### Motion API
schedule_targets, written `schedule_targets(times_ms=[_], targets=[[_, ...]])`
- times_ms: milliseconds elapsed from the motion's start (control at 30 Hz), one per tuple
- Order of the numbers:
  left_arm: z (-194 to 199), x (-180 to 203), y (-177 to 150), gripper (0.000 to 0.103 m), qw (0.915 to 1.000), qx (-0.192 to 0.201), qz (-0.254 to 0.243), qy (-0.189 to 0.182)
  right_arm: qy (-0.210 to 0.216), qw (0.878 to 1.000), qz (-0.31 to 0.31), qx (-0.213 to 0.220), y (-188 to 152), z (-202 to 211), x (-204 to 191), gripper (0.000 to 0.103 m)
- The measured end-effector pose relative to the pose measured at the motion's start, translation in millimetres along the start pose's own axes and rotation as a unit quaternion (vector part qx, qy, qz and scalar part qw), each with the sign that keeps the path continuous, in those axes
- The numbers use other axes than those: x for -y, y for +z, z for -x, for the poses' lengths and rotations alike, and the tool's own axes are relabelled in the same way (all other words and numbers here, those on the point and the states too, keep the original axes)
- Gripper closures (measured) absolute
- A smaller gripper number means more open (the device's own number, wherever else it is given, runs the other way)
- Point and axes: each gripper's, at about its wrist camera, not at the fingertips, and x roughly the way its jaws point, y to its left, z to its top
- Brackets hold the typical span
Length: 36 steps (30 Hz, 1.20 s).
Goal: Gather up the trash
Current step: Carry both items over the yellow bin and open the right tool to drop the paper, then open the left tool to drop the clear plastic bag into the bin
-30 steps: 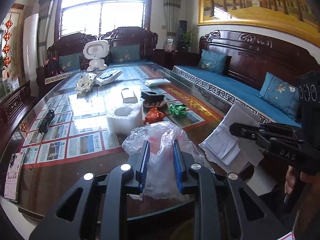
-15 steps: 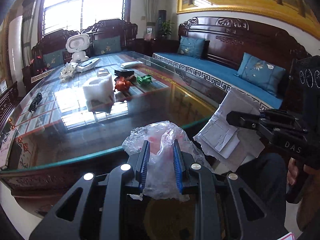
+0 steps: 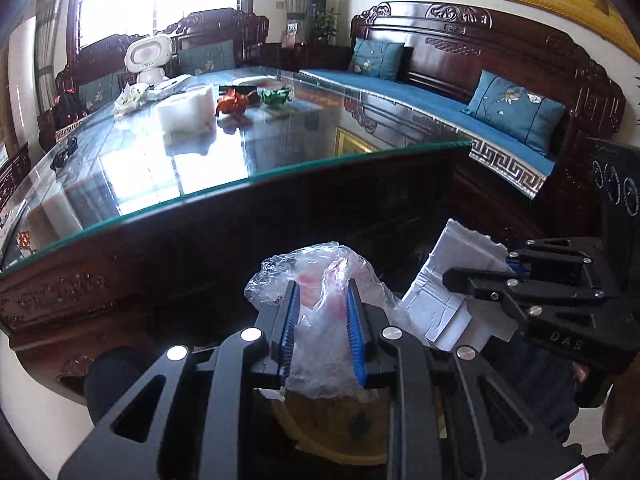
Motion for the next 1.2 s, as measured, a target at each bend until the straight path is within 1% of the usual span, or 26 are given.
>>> schedule_targets(times_ms=[67, 100, 167, 400, 600, 667, 700, 767, 833, 867, 933, 967, 1000, 1033, 1200], targets=[[-2.2, 1.2, -5.2, 0.079, 1.0000, -0.006, 0.000, 0.001, -0.018, 1.000, 0.005, -0.010, -5.7, -5.6, -0.9, 0.039], [-3.4, 1.3, -7.1, 0.079, 1.0000, -0.009, 0.000, 0.001, -0.022, 1.000, 0.001, -0.008, -7.9, -6.1, 0.5, 0.036], [-5.0, 3.1, -9.9, 0.079, 0.9999, -0.012, 0.001, -0.001, -0.015, 1.000, -0.002, -0.011, -11.1, -7.2, 1.0, 0.039], [-12.6, 16.0, -12.4, 0.079, 0.9996, -0.023, -0.012, -0.011, -0.016, 0.999, -0.031, 0.015, -10.8, 4.3, 19.0, 0.039], [-20.6, 29.7, -15.8, 0.079, 0.9988, -0.037, -0.022, -0.025, -0.023, 0.998, -0.041, 0.033, -9.8, 15.2, 30.4, 0.039], [-24.1, 35.5, -17.5, 0.076, 0.9980, -0.047, -0.029, -0.032, -0.024, 0.998, -0.047, 0.034, -10.0, 16.9, 34.5, 0.039], [-25.4, 38.5, -18.9, 0.071, 0.9973, -0.054, -0.035, -0.034, -0.025, 0.998, -0.050, 0.034, -10.7, 17.3, 36.7, 0.039], [-28.0, 47.1, -22.7, 0.067, 0.9958, -0.065, -0.053, -0.037, -0.026, 0.998, -0.053, 0.035, -11.5, 18.4, 39.1, 0.039], [-30.0, 52.0, -25.2, 0.059, 0.9947, -0.071, -0.060, -0.044, -0.024, 0.997, -0.056, 0.036, -11.9, 19.2, 41.0, 0.039], [-31.3, 54.3, -26.2, 0.057, 0.9941, -0.075, -0.063, -0.048, -0.022, 0.997, -0.058, 0.037, -12.1, 19.4, 41.9, 0.039], [-32.5, 58.3, -27.5, 0.043, 0.9938, -0.075, -0.065, -0.050, -0.022, 0.997, -0.059, 0.037, -11.8, 19.3, 43.5, 0.039], [-32.7, 59.4, -27.2, 0.041, 0.9939, -0.074, -0.065, -0.049, -0.022, 0.997, -0.059, 0.038, -12.2, 19.4, 44.0, 0.039], [-32.8, 60.5, -26.5, 0.038, 0.9938, -0.074, -0.067, -0.049, -0.020, 0.997, -0.060, 0.037, -11.9, 19.1, 44.4, 0.039], [-33.0, 61.9, -25.8, 0.036, 0.9939, -0.072, -0.068, -0.049, -0.019, 0.997, -0.061, 0.037, -11.6, 18.6, 44.2, 0.039], [-31.6, 61.3, -22.6, 0.036, 0.9948, -0.063, -0.069, -0.040, -0.015, 0.997, -0.060, 0.037, -11.1, 17.1, 44.0, 0.039]])
